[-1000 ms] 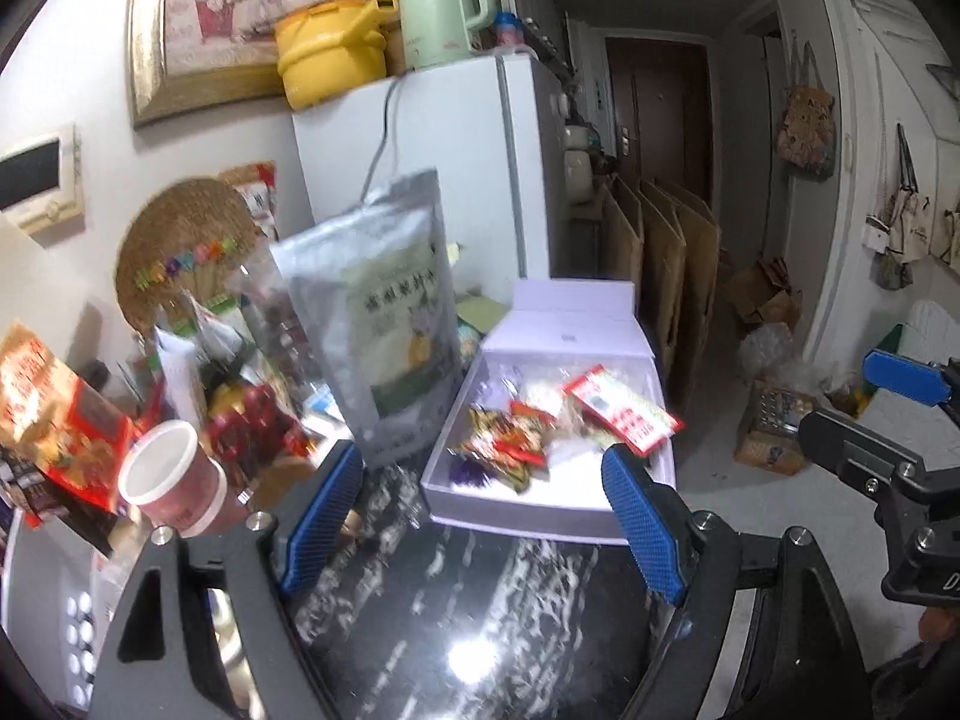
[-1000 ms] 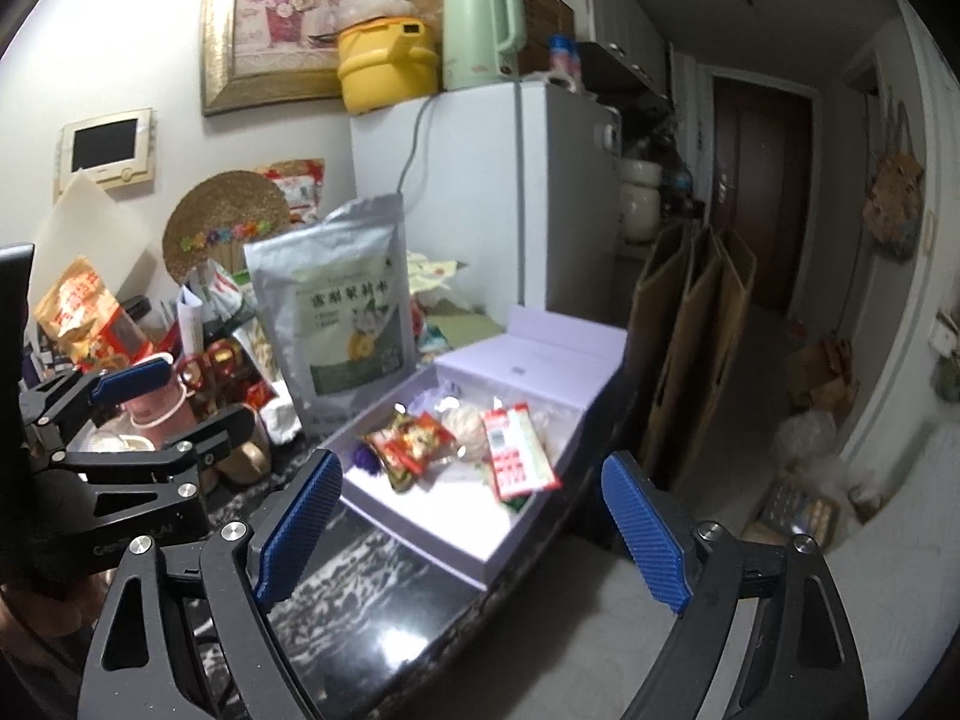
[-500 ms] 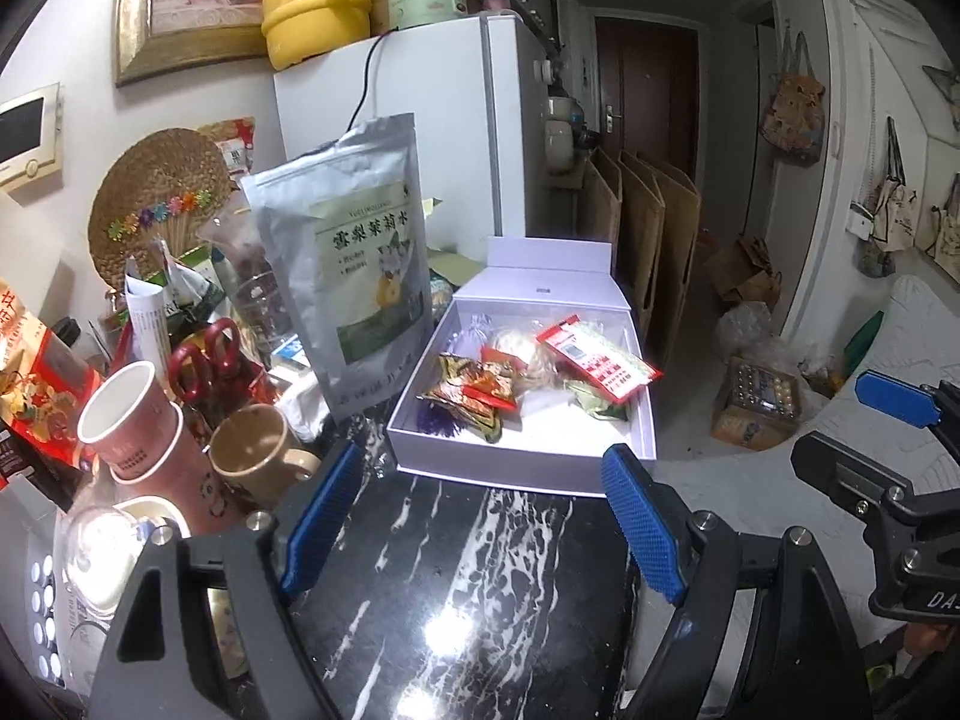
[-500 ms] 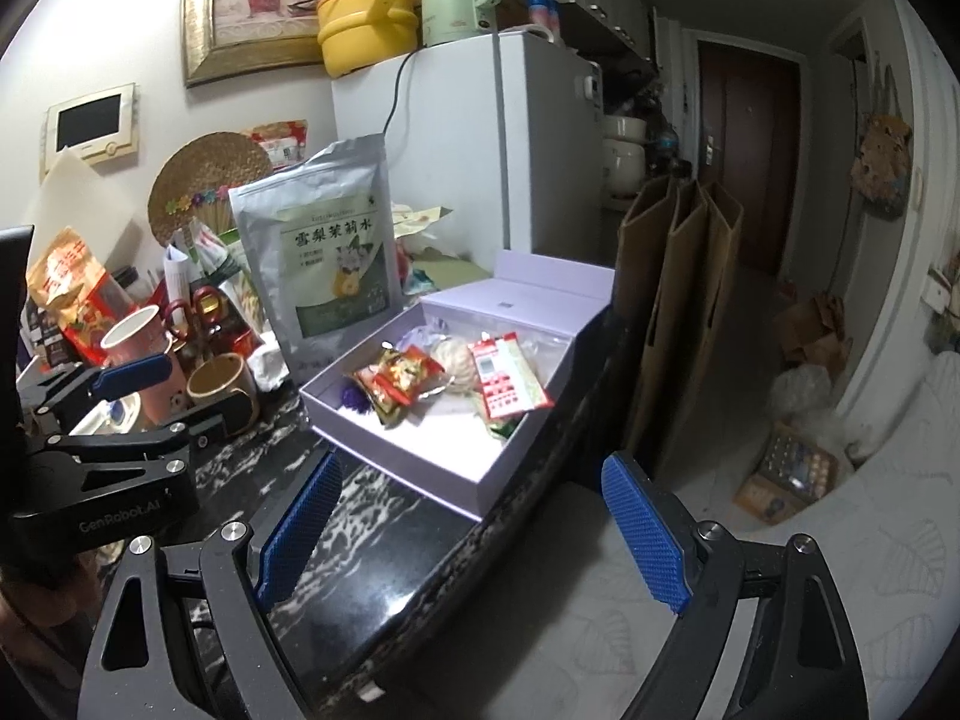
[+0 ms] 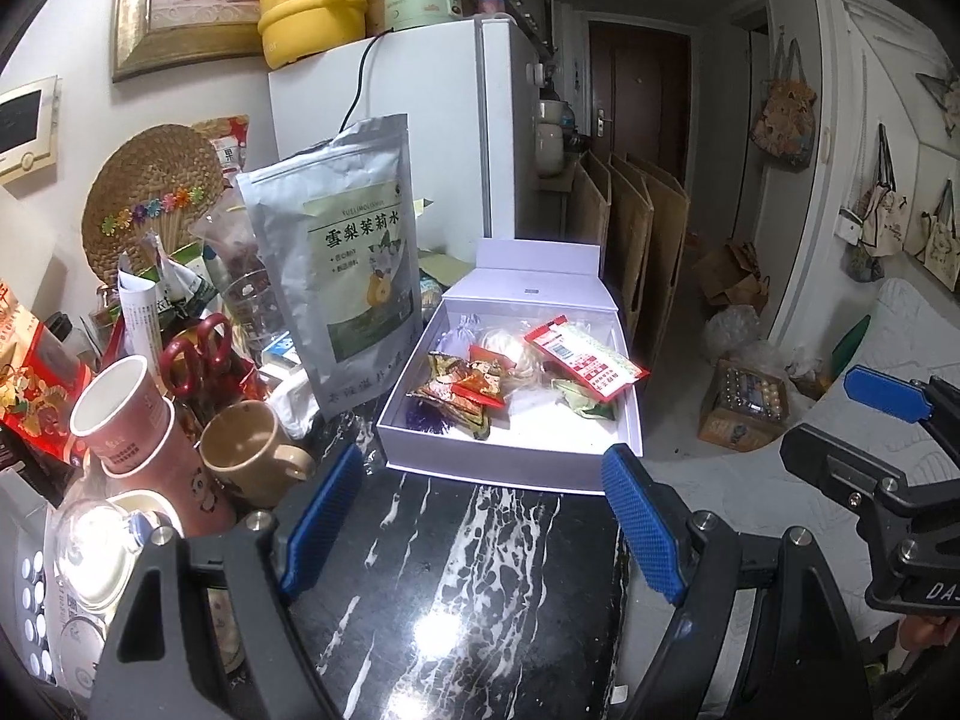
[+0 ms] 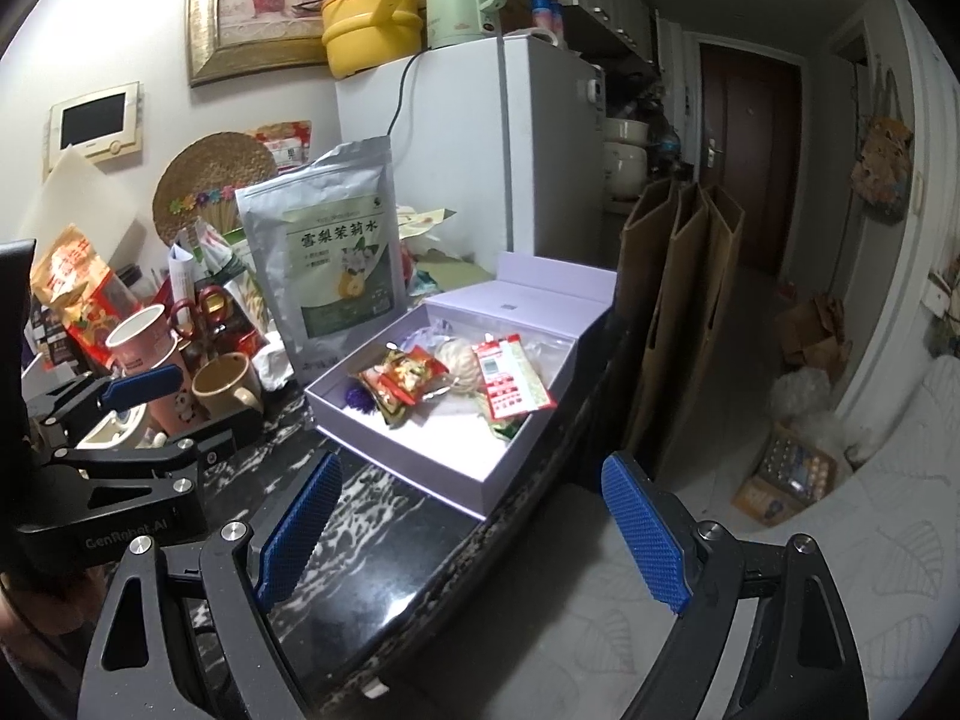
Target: Organize soft objects
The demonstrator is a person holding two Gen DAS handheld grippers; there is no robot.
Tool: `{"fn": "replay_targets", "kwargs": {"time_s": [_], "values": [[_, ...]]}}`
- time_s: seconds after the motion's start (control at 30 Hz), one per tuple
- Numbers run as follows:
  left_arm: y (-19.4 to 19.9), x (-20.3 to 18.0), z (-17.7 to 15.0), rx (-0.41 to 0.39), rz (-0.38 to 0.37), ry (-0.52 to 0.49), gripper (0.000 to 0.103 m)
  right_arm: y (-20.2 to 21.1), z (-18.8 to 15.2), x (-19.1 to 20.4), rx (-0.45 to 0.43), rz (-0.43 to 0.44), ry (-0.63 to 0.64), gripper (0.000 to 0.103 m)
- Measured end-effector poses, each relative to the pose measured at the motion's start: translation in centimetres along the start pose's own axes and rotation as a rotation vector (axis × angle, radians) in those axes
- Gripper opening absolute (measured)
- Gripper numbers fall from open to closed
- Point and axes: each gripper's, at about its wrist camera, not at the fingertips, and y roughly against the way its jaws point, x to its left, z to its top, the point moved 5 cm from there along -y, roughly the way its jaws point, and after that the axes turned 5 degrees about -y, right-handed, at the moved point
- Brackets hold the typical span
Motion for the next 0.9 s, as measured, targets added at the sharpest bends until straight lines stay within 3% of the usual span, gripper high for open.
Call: {"fn": "replay_targets", "kwargs": {"time_s": [0.9], "values": [[0.68,0.21,0.20,-0.022,-0.030,0.024,0.082,0.19,0.19,0.46,0.002,0.002,0.012,0.090]]}}
